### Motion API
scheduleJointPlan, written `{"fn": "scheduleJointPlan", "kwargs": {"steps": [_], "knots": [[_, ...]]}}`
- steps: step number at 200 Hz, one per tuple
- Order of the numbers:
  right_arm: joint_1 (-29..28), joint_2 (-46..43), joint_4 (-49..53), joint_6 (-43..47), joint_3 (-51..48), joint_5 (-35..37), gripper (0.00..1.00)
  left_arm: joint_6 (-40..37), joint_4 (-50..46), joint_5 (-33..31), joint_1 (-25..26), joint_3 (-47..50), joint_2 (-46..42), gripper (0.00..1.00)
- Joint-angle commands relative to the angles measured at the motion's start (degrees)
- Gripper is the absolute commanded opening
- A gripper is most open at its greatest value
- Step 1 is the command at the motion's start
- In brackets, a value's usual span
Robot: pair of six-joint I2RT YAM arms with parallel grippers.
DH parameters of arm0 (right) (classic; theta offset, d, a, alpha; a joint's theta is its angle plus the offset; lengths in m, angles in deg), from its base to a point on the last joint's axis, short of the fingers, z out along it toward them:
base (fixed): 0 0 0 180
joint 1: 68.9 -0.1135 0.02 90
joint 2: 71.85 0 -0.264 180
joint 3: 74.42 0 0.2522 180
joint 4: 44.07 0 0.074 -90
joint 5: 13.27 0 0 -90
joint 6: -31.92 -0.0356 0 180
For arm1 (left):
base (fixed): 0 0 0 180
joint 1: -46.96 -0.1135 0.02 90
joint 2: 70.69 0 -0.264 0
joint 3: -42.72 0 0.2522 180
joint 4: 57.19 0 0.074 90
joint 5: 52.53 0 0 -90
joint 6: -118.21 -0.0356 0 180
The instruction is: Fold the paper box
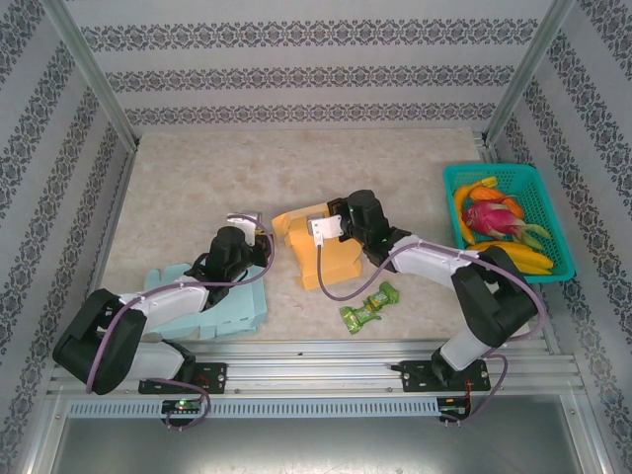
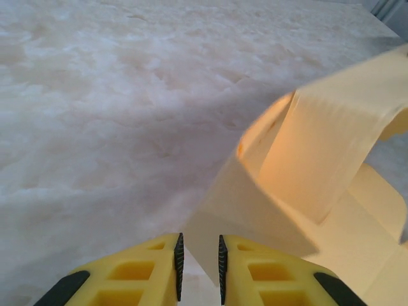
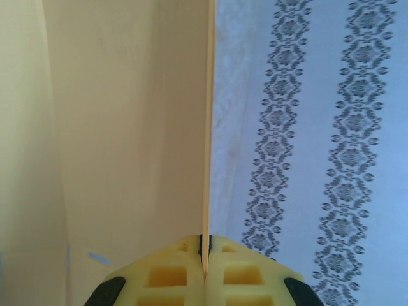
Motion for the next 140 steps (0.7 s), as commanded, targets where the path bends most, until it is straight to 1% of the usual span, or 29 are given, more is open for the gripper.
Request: {"fn": "scheduleJointPlan", "kwargs": {"steps": [1,49,85,109,140], "knots": [[-0.39,1.19,-3.75,0.09,-0.83,1.20,0.00,-1.24,2.69,-2.34,-0.89,1.10,0.27,0.24],[-0.39,2.63,-4.60,-0.24,-1.58,-0.23,0.00,-0.13,5.51,0.84,-0.84,1.11,3.75,0.24],[-0.10,3.91,-7.11,0.63,-2.58,-0.43,0.00,-0.89,6.83,0.96,-0.88,0.66,5.90,0.25],[0.38,4.41,-8.38,0.17,-3.23,-1.17,0.00,-1.87,7.46,3.69,-0.85,-0.68,7.74,0.25],[1.08,5.15,-9.16,-0.12,-3.69,-2.07,0.00,-2.67,8.26,5.45,-0.89,-2.84,10.90,0.25]]}}
